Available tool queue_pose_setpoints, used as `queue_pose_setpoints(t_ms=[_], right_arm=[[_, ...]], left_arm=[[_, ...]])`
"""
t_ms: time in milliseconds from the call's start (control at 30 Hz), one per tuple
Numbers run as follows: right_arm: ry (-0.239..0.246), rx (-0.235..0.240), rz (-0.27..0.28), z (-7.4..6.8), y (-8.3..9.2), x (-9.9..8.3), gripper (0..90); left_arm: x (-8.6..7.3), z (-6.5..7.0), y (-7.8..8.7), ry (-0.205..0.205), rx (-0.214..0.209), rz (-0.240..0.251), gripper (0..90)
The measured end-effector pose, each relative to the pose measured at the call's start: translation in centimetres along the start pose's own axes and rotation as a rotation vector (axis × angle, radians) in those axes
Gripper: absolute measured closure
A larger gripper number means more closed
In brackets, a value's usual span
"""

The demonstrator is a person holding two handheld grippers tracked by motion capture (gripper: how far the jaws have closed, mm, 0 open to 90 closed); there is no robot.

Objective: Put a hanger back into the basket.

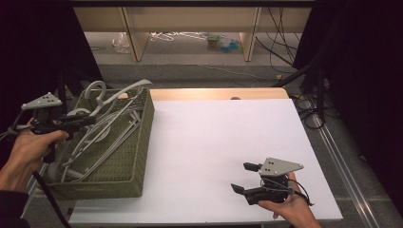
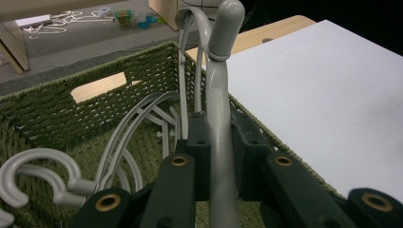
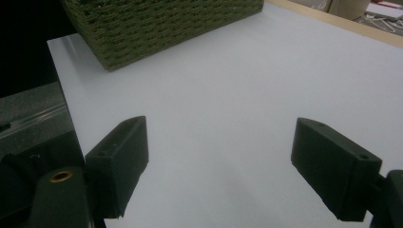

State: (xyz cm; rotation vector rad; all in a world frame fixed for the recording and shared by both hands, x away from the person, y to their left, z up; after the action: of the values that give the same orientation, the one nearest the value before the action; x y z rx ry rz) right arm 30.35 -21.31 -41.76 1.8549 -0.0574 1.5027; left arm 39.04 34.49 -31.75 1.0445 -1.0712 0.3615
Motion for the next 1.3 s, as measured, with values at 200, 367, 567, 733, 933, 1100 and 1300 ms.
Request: queue_pose_setpoints(t_ms=[200,367,567,733,933,1100,1300], right_arm=[[-0.001,0.007,-0.005,-0.1,-0.1,0.0,21.0],[-0.003,0.011,-0.008,-0.1,0.0,0.0,21.0],[0.000,0.010,-0.009,0.0,0.0,0.0,21.1],[0.002,0.008,-0.011,0.0,-0.1,-0.1,21.2],[0.002,0.011,-0.012,0.0,0.0,0.0,21.2],[0.002,0.010,-0.012,0.0,-0.1,-0.1,21.3],[0.002,0.012,-0.012,-0.1,-0.1,0.0,21.3]], left_arm=[[-0.7,-0.6,0.3,0.005,0.005,0.000,79.0],[-1.4,-1.1,0.3,0.007,0.011,-0.003,79.0],[-1.9,-1.7,0.3,0.016,0.026,-0.019,79.0],[-2.1,-2.1,-0.3,0.023,0.023,-0.022,79.0],[-2.4,-2.0,-1.4,0.018,0.013,-0.044,78.9],[-2.6,-2.5,-1.5,-0.008,0.037,-0.059,78.8],[-3.3,-3.0,-1.7,0.004,0.049,-0.058,78.7]])
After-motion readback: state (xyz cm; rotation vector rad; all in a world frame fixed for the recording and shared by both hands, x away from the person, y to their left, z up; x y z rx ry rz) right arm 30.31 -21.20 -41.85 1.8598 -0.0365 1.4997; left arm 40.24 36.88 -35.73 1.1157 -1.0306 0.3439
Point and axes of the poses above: each handheld gripper's, and its own axes: y roughly backward along the jaws, x roughly out of its top, z roughly to its right, the point moved 1 cm from there along -y, roughly forward along the jaws
